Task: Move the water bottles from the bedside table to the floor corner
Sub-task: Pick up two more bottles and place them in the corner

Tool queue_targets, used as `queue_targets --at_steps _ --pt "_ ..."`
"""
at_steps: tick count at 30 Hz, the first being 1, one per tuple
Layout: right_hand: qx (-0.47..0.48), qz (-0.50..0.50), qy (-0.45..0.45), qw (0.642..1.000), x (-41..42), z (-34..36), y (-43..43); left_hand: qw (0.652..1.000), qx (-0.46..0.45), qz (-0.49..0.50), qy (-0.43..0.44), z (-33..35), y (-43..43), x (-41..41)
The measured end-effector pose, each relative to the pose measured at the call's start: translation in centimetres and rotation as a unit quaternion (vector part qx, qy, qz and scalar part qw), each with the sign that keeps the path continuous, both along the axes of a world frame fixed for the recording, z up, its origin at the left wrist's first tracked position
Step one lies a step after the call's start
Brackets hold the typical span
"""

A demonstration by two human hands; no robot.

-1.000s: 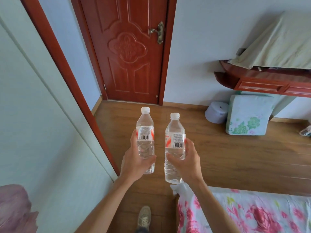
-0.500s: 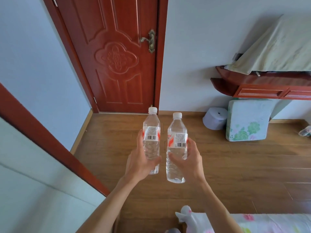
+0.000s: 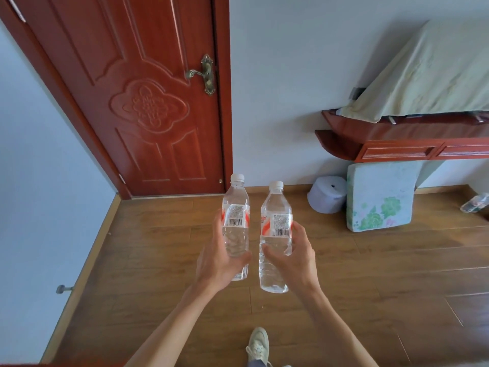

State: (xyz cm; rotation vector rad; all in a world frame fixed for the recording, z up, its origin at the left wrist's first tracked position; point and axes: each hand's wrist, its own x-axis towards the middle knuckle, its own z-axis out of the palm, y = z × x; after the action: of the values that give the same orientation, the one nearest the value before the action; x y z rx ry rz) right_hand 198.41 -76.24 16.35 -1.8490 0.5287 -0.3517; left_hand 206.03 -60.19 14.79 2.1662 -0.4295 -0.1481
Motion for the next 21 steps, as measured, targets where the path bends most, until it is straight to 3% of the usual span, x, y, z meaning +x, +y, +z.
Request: queue_targets --at_steps 11,21 --pt "-0.029 -0.005 -0.002 1.0 7.7 0.7 -12.1 0.998 -0.048 -0.03 0.012 0.9 -12.7 8.8" --pt "-0.028 -0.104 -0.004 0.994 9.8 0.8 -21.0 0.995 -0.027 -0.096 0.015 1.5 -22.9 13.4"
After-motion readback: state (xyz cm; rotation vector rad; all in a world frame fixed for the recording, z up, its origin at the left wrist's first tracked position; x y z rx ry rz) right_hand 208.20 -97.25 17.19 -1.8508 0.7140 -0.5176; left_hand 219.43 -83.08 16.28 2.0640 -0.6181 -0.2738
